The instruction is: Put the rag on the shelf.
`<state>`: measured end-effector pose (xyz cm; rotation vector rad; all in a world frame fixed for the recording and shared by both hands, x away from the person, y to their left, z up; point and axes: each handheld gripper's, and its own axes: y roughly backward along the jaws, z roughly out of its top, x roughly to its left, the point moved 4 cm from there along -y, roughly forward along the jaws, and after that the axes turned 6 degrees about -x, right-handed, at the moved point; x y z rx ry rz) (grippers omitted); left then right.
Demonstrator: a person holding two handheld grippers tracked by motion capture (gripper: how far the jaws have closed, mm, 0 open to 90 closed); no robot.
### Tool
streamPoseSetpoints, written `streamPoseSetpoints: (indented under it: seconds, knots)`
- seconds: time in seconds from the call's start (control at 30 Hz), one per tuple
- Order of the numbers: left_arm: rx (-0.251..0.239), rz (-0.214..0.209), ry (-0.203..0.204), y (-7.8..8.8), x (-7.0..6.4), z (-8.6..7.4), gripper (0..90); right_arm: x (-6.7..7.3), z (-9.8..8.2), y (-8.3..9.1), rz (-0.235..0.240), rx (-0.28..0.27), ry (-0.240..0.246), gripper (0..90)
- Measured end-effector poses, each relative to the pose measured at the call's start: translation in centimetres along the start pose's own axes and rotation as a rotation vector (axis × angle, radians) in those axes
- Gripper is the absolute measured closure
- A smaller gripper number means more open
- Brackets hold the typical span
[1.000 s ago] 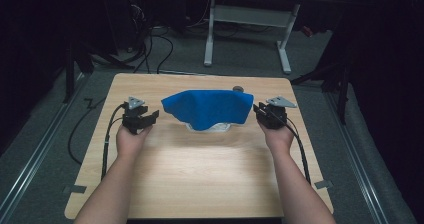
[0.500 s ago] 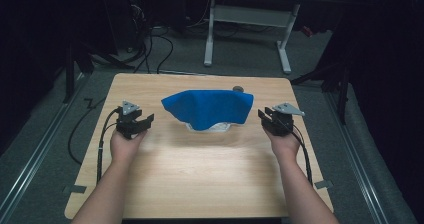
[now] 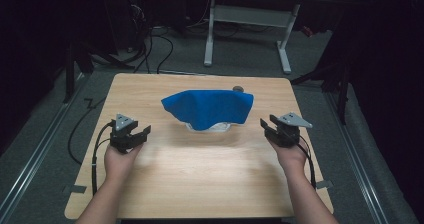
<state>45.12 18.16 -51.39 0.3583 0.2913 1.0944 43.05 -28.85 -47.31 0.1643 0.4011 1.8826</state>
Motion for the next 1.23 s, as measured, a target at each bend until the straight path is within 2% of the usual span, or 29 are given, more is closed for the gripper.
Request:
streamPoseSetpoints:
  seconds: [0.1,0.17,0.2,0.3,0.43,0.5,0.6,0.67,0.7,0.8,0.87,1.03,1.23]
  knots:
    - [0.004,-0.012,-0.014,1.2,-0.9,-0.5,43.4,0.8,-0.4,1.1,0.006,-0.010,0.028,54.0]
    - [0.011,-0.028,-0.005,2.0,-1.6,-0.9,43.2,1.5,-0.7,1.7,0.019,0.020,0.036,51.3]
    - [0.009,-0.041,0.004,2.3,-2.1,-1.2,43.1,1.9,-1.0,2.1,0.028,0.016,0.040,50.7]
    - [0.031,-0.084,0.002,3.0,-3.9,-2.2,42.2,3.4,-1.8,3.3,0.053,0.023,0.032,47.8]
    - [0.047,-0.156,0.000,3.6,-7.2,-3.4,41.6,5.6,-3.0,4.7,0.091,0.033,0.055,44.8]
    - [0.065,-0.194,-0.027,3.9,-9.3,-4.2,40.8,6.6,-3.7,5.3,0.111,0.036,0.058,43.6]
    - [0.056,-0.243,-0.037,4.2,-11.9,-5.1,40.7,8.1,-4.8,6.0,0.136,0.043,0.055,42.2]
    - [0.068,-0.283,-0.064,4.2,-13.7,-5.8,44.2,8.9,-5.7,6.4,0.165,0.043,0.014,42.5]
    - [0.083,-0.305,-0.085,4.0,-14.6,-6.0,43.9,9.3,-6.3,6.5,0.176,0.046,0.018,42.8]
    - [0.095,-0.337,-0.165,3.6,-16.4,-6.2,43.8,10.4,-8.0,6.0,0.204,0.112,0.105,42.7]
    - [0.109,-0.348,-0.175,3.5,-16.6,-6.3,43.0,10.6,-8.1,5.6,0.211,0.120,0.105,42.6]
    - [0.127,-0.343,-0.111,3.1,-15.5,-6.4,42.9,10.8,-8.3,5.2,0.219,0.122,0.124,42.7]
    - [0.134,-0.323,-0.071,2.9,-14.2,-6.5,42.4,10.6,-8.4,5.1,0.226,0.131,0.117,42.7]
